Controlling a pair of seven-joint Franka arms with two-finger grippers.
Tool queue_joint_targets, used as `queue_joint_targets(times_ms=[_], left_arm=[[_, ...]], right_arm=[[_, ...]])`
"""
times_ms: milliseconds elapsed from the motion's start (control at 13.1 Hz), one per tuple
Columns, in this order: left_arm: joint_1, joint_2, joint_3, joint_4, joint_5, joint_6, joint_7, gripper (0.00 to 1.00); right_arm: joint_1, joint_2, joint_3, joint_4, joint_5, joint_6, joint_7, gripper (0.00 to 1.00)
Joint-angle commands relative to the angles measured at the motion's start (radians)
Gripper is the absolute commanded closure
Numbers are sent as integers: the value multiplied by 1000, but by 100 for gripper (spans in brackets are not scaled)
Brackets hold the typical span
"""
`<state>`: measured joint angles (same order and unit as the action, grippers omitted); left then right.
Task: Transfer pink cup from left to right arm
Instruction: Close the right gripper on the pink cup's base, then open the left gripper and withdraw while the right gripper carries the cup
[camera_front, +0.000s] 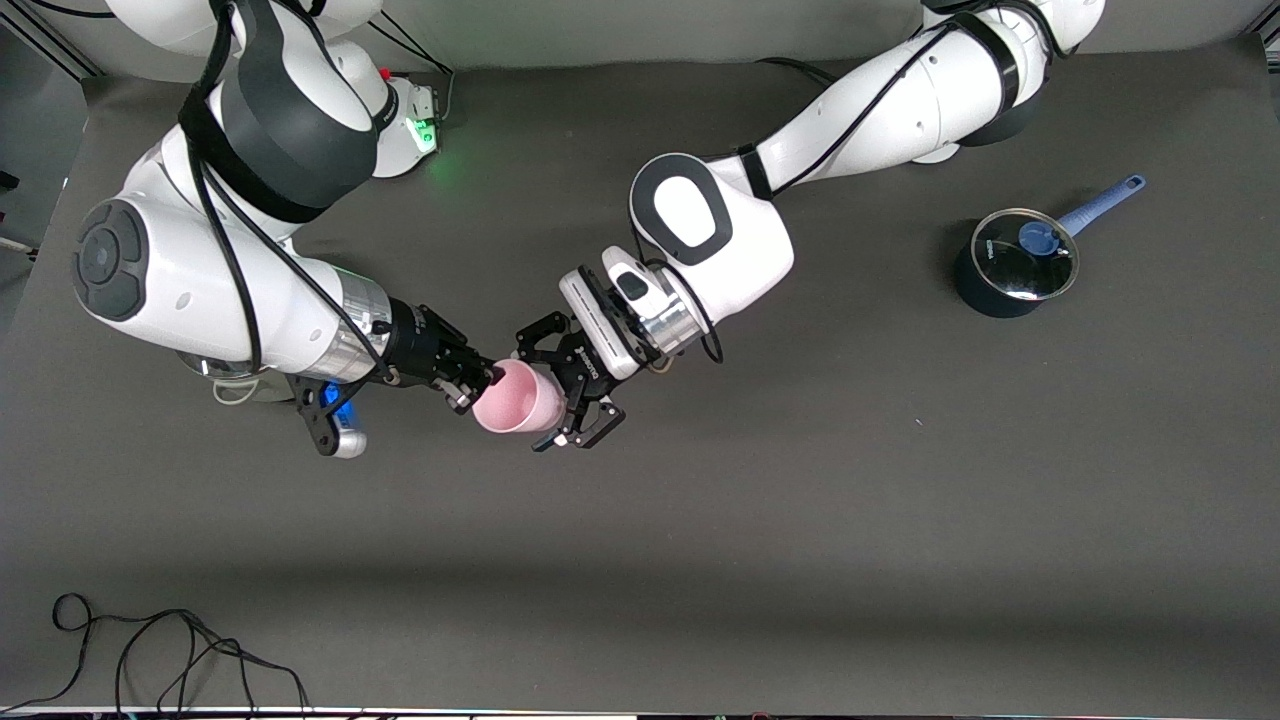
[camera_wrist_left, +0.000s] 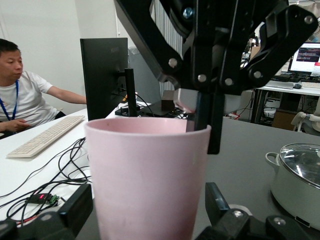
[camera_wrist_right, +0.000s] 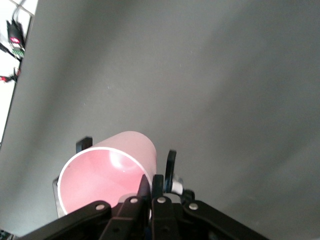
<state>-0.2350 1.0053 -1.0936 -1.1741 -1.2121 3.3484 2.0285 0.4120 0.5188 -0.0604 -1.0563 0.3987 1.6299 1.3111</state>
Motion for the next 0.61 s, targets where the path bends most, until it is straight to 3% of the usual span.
queue_joint_targets(times_ms=[0,304,533], left_arm=[[11,-19,18,2,12,0,-16,0],[55,-20,20,-24,19,-44,-10,0],[161,-22,20,-85,129,-177,-10,0]], right_arm=[[-1,14,-4,35,-85,36,5,100],[-30,12,-25,35,-187,68,-73,100],[-111,6,-36,35,-224,68,-205,100]])
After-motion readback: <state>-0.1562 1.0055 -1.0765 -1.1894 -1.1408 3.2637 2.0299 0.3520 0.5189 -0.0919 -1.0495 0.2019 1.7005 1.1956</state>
